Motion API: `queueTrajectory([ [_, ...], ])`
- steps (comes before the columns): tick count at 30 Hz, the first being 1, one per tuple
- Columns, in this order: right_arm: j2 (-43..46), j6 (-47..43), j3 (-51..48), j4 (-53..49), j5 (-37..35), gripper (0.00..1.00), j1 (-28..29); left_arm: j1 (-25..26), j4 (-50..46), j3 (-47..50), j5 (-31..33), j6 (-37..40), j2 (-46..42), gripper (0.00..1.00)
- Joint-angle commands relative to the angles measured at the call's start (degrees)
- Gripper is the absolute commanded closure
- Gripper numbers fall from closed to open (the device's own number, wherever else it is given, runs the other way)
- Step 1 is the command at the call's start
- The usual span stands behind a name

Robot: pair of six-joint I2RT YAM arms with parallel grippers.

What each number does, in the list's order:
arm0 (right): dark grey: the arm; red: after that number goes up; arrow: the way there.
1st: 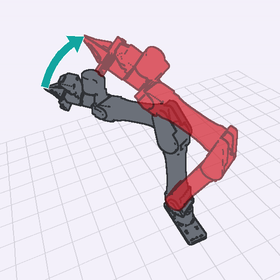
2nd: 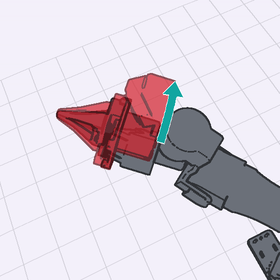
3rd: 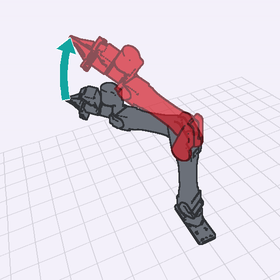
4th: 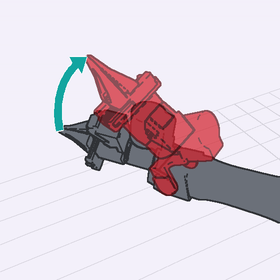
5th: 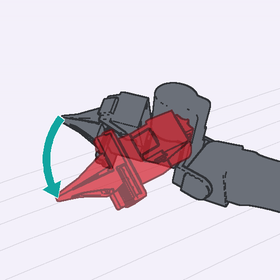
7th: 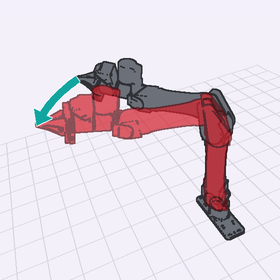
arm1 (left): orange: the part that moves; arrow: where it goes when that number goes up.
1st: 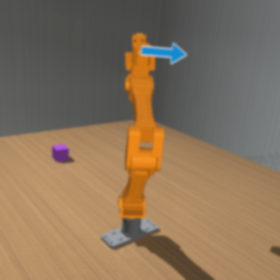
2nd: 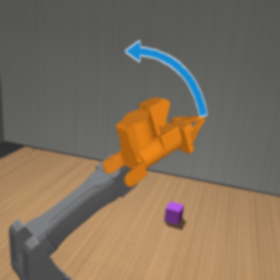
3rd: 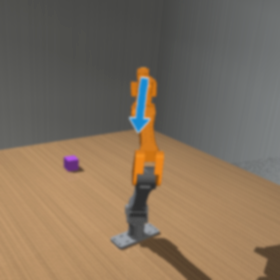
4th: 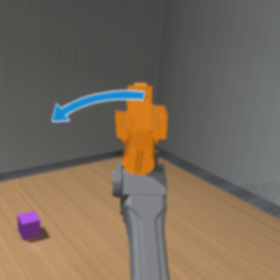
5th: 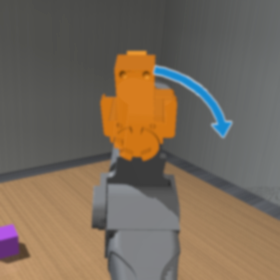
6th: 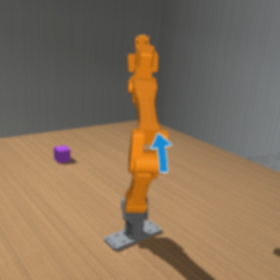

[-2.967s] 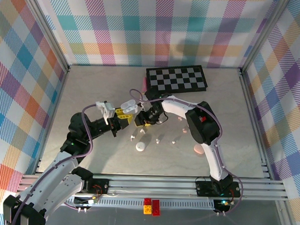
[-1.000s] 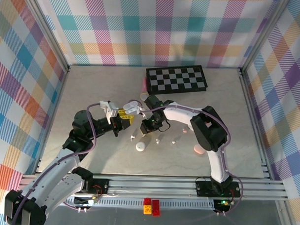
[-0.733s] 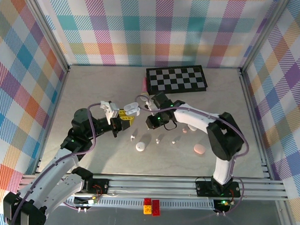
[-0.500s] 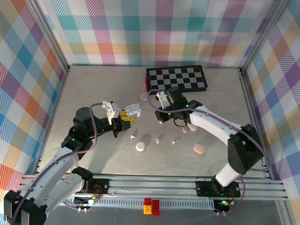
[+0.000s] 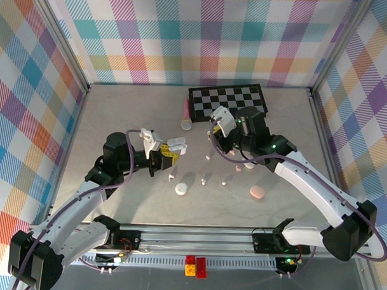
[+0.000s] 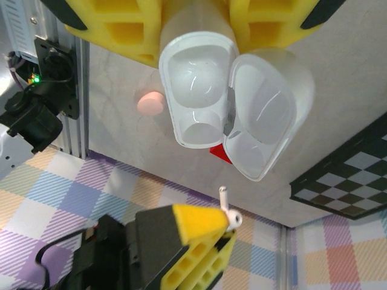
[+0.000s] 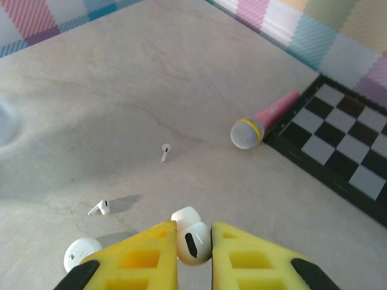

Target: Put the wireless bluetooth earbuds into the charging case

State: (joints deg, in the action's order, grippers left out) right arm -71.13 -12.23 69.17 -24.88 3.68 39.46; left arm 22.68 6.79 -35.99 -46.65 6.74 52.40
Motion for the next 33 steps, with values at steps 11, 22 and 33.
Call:
queueTrajectory([
  [11,-1.7,-11.9,10.7,-5.9,3.1,0.83,9.0,-0.4,-7.6,-5.9,-7.5,5.0,2.5,0.99],
  [22,-4.4,-14.6,12.9,-7.8,5.9,0.84,12.4,-0.4,-8.5,-6.8,-8.9,5.5,1.9,0.99],
  [33,-5.1,-15.5,12.0,-8.6,5.8,0.84,12.6,-0.4,-9.4,-7.5,-9.9,5.8,1.5,0.99],
])
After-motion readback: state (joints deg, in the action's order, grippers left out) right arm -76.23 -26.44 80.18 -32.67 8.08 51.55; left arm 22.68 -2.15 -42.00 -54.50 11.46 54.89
